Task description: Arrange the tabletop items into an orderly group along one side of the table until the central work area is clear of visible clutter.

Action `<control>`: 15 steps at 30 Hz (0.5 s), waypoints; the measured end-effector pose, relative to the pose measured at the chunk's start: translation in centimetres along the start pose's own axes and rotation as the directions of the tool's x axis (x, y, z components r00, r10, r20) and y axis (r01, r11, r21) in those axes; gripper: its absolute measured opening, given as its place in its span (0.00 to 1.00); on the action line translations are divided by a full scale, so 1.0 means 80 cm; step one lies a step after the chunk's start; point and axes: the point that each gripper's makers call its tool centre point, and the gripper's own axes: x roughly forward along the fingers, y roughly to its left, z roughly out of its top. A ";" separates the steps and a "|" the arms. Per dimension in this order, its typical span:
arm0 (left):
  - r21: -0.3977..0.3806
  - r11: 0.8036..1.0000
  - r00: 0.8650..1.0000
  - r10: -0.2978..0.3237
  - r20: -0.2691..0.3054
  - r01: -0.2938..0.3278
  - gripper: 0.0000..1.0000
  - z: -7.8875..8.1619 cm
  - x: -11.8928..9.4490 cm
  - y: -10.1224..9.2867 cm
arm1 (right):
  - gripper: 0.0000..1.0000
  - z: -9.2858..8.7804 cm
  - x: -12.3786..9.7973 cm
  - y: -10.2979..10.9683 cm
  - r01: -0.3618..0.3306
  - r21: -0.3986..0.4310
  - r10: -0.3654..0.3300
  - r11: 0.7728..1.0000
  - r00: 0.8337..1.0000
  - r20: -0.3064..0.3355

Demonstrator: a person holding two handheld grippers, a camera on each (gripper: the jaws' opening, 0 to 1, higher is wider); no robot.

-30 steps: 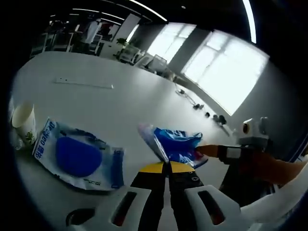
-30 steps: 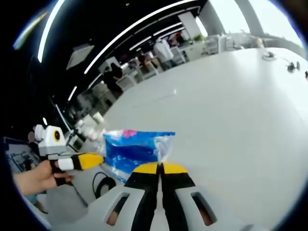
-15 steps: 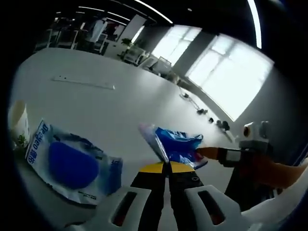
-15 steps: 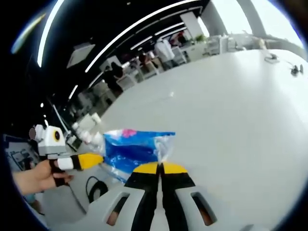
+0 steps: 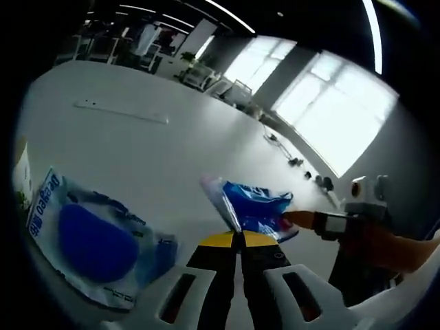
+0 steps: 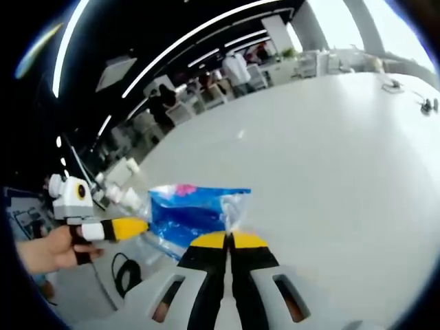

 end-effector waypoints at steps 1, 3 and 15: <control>-0.008 1.000 1.000 0.004 0.000 -0.004 0.00 0.000 0.003 0.002 | 0.00 0.001 0.003 -0.002 0.000 -0.003 0.000 1.000 1.000 -0.002; -0.018 1.000 1.000 0.008 0.000 -0.008 0.00 0.000 0.009 0.004 | 0.00 0.002 0.006 -0.007 0.001 -0.013 -0.001 1.000 1.000 -0.005; -0.030 0.999 0.999 0.039 -0.022 -0.039 0.00 -0.006 0.036 0.015 | 0.00 0.002 0.027 -0.032 0.012 -0.053 -0.014 0.999 0.999 -0.035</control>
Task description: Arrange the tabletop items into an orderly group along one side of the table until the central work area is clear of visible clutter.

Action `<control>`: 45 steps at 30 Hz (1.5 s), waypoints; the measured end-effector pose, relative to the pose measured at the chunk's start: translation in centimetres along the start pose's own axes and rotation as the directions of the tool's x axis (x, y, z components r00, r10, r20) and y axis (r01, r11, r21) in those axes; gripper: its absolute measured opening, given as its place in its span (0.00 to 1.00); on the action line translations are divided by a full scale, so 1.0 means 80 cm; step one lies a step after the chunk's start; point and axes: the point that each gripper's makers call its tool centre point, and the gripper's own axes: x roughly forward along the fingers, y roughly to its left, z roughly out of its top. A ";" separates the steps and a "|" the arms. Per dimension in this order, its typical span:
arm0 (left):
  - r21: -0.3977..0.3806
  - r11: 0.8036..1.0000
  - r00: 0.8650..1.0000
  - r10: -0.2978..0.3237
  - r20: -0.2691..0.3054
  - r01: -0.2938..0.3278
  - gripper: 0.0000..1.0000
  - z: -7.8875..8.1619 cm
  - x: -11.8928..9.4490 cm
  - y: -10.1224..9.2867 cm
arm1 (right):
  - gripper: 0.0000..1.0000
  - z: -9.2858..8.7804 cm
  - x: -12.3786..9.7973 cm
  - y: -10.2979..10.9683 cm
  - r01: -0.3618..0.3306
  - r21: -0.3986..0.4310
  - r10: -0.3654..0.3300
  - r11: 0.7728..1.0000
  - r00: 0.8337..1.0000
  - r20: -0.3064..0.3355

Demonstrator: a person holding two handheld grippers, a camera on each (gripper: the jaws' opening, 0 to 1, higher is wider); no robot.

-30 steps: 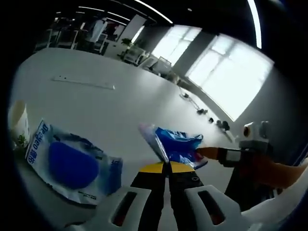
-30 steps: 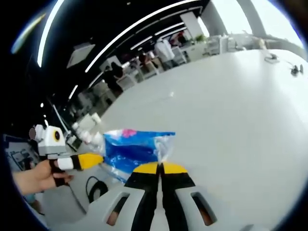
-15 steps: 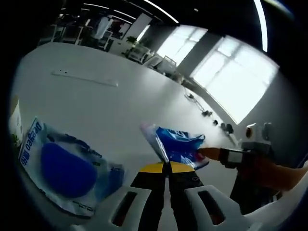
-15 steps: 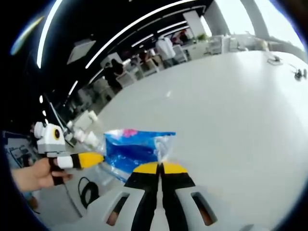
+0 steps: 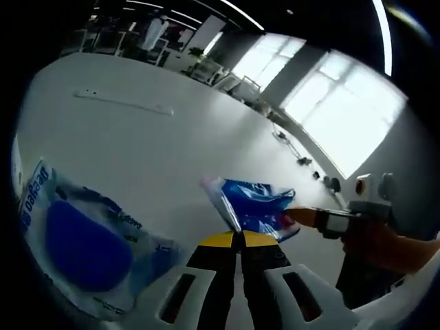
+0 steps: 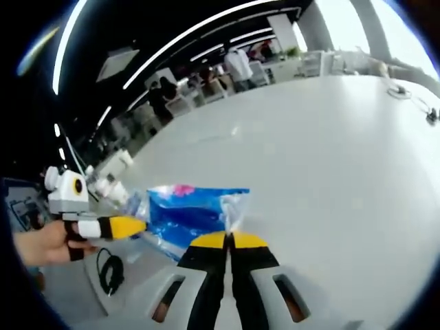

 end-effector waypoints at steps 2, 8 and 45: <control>-0.002 1.000 1.000 0.006 -0.006 -0.006 0.00 -0.001 0.003 0.003 | 0.00 -0.001 0.003 -0.002 -0.001 -0.002 0.001 1.000 1.000 -0.004; -0.009 1.000 0.999 0.022 -0.028 -0.022 0.00 -0.008 0.009 0.009 | 0.00 -0.005 0.014 -0.008 -0.005 -0.017 0.005 1.000 1.000 -0.021; -0.078 0.993 0.992 0.081 -0.096 -0.088 0.00 -0.041 0.031 0.032 | 0.00 -0.036 0.045 -0.031 -0.035 -0.032 0.031 0.999 0.992 -0.126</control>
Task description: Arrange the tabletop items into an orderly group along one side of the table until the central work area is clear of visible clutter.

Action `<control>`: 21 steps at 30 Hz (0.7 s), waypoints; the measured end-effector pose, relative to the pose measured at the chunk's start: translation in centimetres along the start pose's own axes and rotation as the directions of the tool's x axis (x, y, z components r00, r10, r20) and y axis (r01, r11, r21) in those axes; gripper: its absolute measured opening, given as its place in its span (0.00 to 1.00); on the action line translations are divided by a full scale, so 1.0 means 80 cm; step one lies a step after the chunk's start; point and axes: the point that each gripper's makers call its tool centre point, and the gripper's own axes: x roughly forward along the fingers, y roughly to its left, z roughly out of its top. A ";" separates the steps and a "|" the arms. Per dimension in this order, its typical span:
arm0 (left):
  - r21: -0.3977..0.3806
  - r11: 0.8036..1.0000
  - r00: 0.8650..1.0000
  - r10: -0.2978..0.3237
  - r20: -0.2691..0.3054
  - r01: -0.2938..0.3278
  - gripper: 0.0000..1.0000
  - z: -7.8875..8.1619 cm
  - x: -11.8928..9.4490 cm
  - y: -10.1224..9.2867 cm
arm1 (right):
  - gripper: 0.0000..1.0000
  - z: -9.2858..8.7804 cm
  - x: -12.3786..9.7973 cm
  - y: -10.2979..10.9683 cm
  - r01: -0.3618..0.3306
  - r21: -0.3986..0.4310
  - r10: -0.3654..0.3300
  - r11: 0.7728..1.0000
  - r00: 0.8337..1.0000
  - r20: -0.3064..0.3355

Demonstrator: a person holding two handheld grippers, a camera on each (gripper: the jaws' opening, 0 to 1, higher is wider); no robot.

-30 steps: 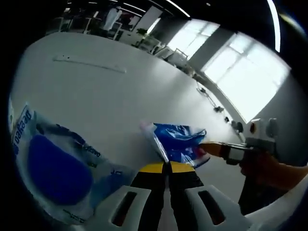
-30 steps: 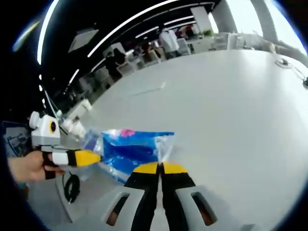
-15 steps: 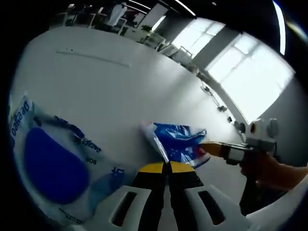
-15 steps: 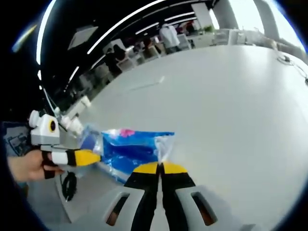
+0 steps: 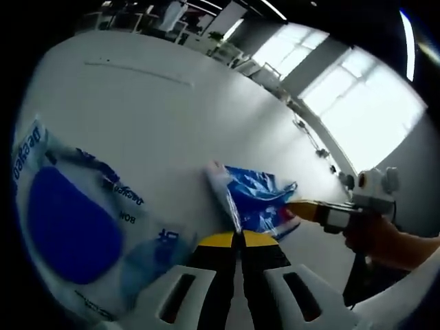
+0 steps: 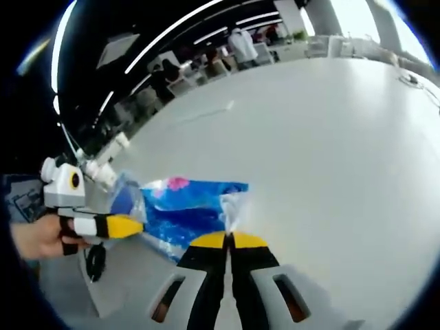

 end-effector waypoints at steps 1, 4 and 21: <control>0.006 1.000 1.000 0.004 0.002 -0.004 0.00 0.000 0.000 0.001 | 0.00 0.000 0.000 0.000 0.000 -0.005 0.000 1.000 1.000 -0.001; 0.012 1.000 1.000 0.011 -0.004 -0.011 0.00 -0.003 0.001 0.003 | 0.00 0.000 0.002 0.001 -0.001 -0.021 0.001 1.000 1.000 -0.009; 0.014 0.999 0.999 0.048 -0.015 -0.047 0.00 -0.013 0.004 0.011 | 0.00 -0.006 0.006 0.000 0.012 -0.068 -0.014 0.998 1.000 -0.024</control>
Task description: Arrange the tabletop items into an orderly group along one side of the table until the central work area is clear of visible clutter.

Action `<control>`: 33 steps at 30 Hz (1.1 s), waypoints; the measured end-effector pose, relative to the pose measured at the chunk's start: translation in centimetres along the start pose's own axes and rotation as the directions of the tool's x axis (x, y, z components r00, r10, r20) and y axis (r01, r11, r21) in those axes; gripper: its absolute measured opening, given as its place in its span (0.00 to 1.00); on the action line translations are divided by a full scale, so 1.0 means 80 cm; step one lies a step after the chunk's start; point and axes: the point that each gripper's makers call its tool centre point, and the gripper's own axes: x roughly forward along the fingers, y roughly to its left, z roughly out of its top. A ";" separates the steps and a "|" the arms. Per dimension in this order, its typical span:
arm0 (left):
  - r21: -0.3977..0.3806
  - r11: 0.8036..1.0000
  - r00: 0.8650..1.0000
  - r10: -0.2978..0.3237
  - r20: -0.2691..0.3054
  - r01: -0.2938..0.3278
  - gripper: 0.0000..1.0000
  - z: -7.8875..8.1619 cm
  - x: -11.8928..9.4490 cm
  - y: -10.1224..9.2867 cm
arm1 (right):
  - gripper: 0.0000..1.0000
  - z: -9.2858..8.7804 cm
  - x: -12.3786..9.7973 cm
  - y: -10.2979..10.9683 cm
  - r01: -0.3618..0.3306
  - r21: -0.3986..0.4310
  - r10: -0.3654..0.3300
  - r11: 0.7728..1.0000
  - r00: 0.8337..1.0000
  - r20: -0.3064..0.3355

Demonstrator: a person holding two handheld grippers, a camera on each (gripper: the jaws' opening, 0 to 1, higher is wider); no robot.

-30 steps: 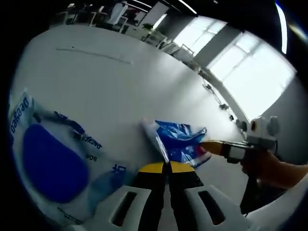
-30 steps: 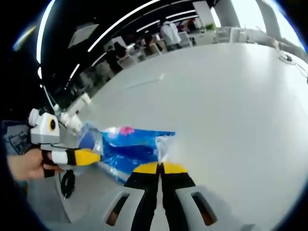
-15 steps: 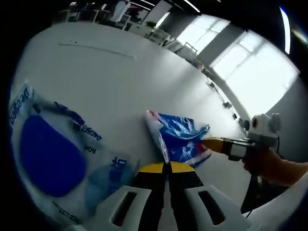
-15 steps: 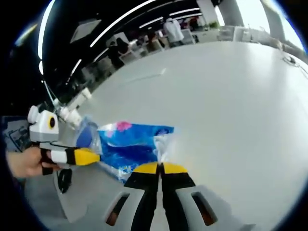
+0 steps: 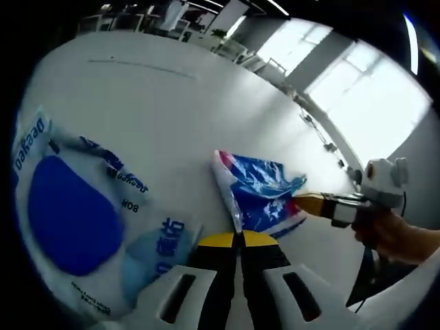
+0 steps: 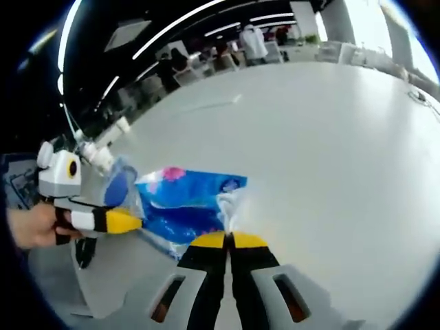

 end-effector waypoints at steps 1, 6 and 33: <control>0.004 1.000 1.000 -0.001 -0.003 0.001 0.00 0.000 0.000 0.000 | 0.00 0.000 0.000 0.000 -0.001 0.001 0.001 1.000 1.000 -0.001; 0.004 1.000 1.000 0.001 -0.002 -0.001 0.00 -0.001 0.001 0.001 | 0.00 0.000 0.001 0.000 0.004 -0.006 -0.004 1.000 1.000 -0.003; -0.045 0.999 0.999 0.002 0.051 0.000 0.15 0.004 -0.003 -0.006 | 0.03 0.000 0.001 0.003 0.024 0.023 -0.024 0.999 1.000 0.015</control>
